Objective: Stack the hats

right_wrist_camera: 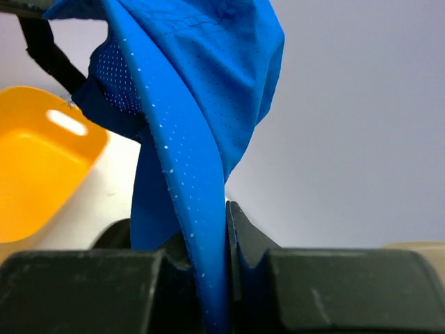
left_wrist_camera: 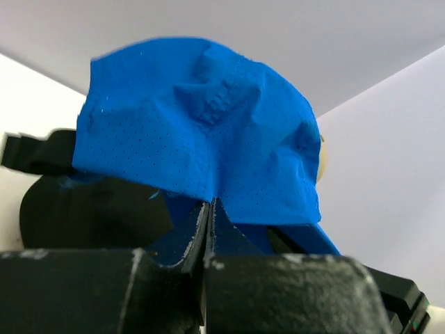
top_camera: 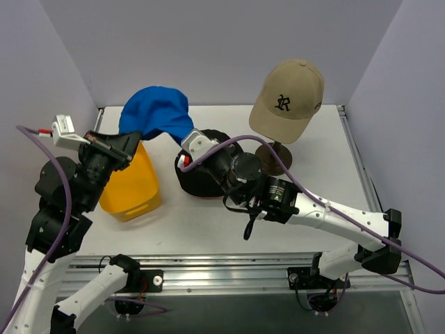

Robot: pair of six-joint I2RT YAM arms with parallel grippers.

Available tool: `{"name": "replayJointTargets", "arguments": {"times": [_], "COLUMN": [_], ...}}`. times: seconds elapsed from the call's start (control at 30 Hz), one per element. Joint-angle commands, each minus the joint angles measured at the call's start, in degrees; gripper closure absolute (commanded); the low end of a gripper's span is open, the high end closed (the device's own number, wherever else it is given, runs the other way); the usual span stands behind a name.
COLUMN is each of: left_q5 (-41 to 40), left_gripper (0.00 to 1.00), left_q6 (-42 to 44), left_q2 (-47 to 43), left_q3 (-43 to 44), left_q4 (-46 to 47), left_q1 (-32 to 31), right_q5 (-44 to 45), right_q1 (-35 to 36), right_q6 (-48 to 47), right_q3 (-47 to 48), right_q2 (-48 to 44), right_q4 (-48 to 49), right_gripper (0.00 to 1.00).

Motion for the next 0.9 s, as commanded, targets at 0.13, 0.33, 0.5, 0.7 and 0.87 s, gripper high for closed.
{"name": "replayJointTargets", "arguments": {"times": [0.13,0.33,0.5,0.7,0.87], "left_q5": [-2.7,11.4,28.0,35.0,37.2], "left_gripper": [0.97,0.98,0.98,0.7,0.5], "left_q6": [8.7,4.2,0.0,-0.7,0.8], "left_q2": [14.0,28.1,38.8,50.7,54.2], "left_q3": [9.5,19.2,26.1,36.9,39.5], "left_q4": [5.3,14.4,25.9,28.1,29.1], "left_q1": [1.6,10.1,12.8,10.7,8.4], "right_q5": [5.8,6.4,4.1,8.3,12.6], "right_q1": [-4.0,-10.2,-18.8,-24.6,-30.2], "right_q6": [-26.5,-37.2,-41.8,-46.4,-52.4], "right_q3": [14.4,21.9,25.5,31.6,34.3], "right_q2": [5.1,10.8,12.7,12.6,12.7], "right_q4": [5.0,11.8,15.8,14.3,12.8], "right_gripper": [1.0,1.0,1.0,1.0,1.0]}}
